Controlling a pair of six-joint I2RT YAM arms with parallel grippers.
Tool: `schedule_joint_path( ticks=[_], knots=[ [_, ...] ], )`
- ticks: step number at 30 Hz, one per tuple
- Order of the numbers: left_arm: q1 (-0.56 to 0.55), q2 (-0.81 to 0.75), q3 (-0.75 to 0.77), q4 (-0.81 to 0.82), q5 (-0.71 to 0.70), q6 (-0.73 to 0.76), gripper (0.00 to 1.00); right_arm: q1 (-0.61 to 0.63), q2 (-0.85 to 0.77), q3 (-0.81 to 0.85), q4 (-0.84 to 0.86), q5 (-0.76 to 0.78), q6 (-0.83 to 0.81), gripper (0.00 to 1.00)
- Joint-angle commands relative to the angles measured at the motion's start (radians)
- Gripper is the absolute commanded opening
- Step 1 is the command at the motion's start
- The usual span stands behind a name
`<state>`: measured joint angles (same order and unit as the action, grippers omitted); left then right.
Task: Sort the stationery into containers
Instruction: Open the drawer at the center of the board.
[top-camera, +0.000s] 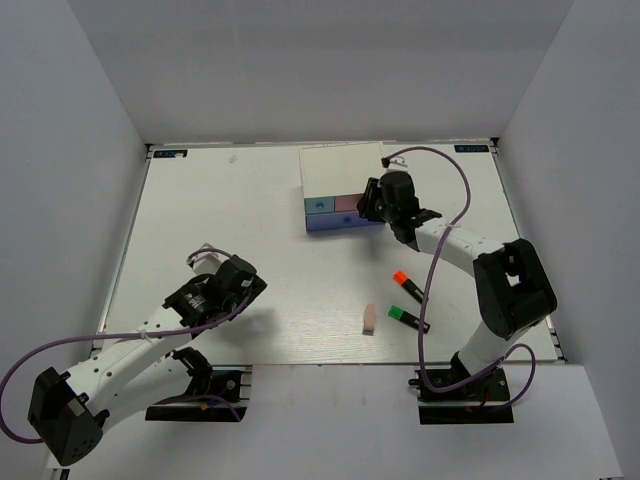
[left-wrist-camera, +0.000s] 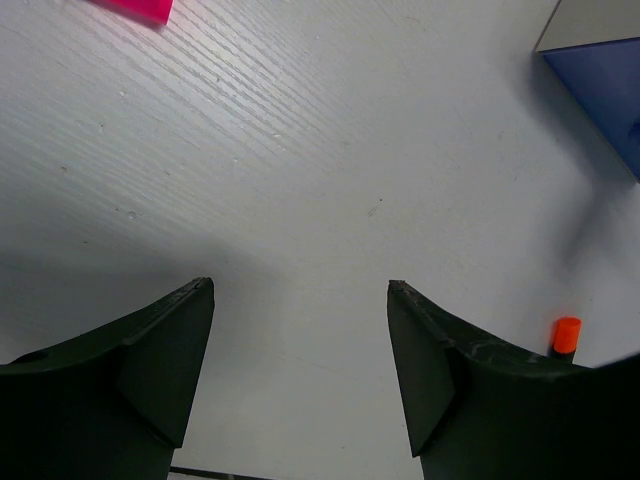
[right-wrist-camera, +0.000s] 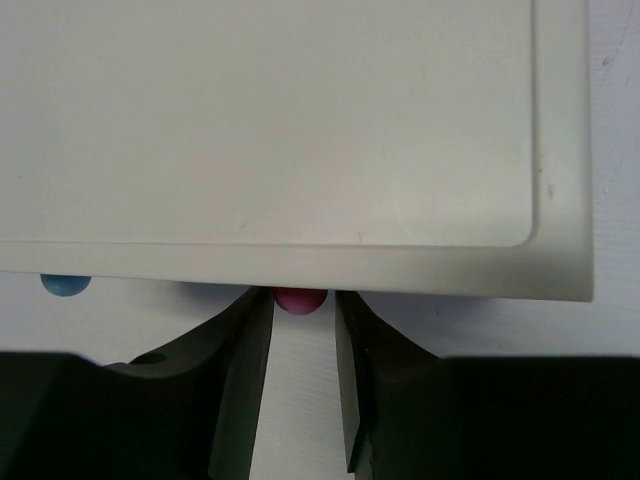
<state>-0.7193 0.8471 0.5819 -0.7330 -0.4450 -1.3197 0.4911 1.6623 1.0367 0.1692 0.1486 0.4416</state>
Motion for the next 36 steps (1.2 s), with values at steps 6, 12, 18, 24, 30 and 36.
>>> schedule_joint_path(
  ticks=[6,12,18,24,30,36],
  knots=[
    [0.001,-0.016,-0.004,-0.015,-0.012,0.004,0.8,-0.009,-0.03,-0.03,0.17,-0.02,-0.082,0.17],
    [0.001,0.018,-0.004,-0.025,-0.031,-0.027,0.8,-0.005,-0.102,-0.111,0.155,-0.102,-0.083,0.12],
    [0.001,0.121,0.047,-0.061,-0.075,-0.078,0.92,-0.005,-0.2,-0.216,0.092,-0.138,-0.063,0.11],
    [0.029,0.219,0.111,-0.123,-0.133,-0.136,1.0,-0.006,-0.263,-0.262,0.064,-0.138,-0.052,0.17],
    [0.07,0.263,0.13,-0.103,-0.153,-0.136,1.0,-0.008,-0.253,-0.244,0.049,-0.225,-0.073,0.65],
    [0.145,0.369,0.209,-0.167,-0.193,-0.22,1.0,-0.008,-0.303,-0.289,-0.01,-0.284,-0.107,0.63]
  ],
)
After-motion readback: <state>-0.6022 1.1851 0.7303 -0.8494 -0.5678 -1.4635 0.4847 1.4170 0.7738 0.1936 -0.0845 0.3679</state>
